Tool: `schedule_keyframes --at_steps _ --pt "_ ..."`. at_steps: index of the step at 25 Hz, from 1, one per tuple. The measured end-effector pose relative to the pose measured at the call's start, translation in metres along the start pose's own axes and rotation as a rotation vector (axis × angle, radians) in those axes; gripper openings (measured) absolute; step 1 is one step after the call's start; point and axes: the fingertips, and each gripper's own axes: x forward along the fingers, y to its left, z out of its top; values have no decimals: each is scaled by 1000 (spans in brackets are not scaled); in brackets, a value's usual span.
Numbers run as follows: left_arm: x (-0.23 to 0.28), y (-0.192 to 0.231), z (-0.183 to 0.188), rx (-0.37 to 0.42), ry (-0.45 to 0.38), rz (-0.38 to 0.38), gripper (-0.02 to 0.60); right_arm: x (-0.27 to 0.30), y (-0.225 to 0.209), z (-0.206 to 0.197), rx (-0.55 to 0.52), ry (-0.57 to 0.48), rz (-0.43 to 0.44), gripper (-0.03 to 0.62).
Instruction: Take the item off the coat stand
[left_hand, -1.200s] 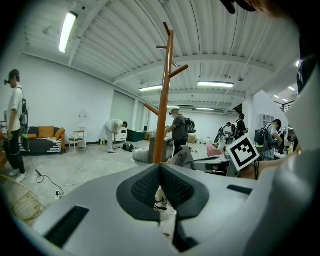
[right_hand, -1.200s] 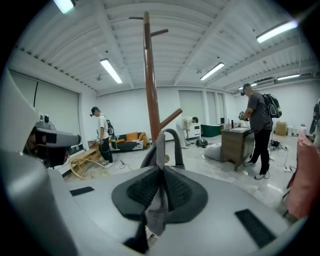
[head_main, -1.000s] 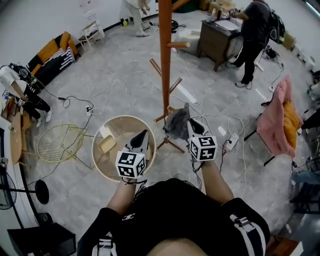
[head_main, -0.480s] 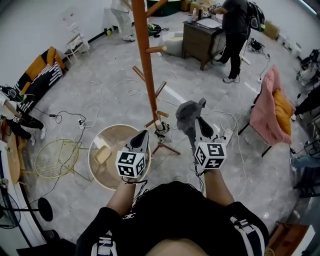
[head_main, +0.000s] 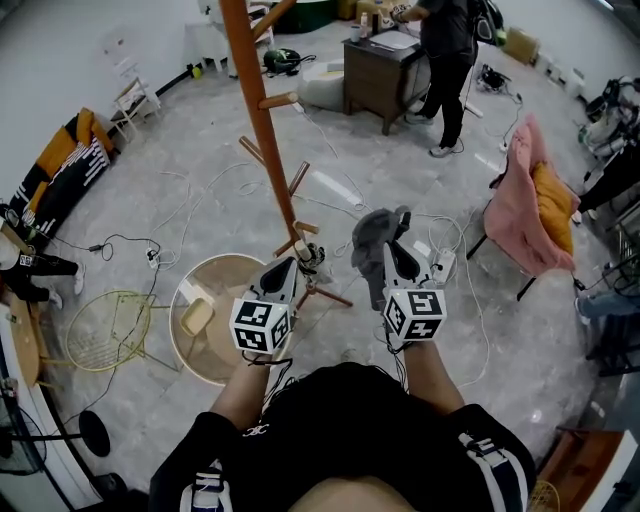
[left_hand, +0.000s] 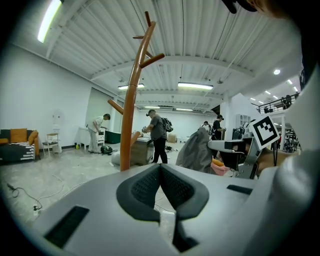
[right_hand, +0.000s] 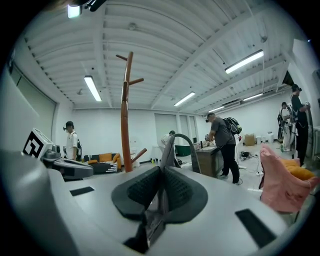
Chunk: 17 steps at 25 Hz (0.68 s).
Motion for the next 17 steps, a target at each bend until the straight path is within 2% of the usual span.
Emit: schedule_keyframes --at_steps 17 --pt "-13 2 -8 -11 11 20 15 -6 18 -3 -6 6 46 40"
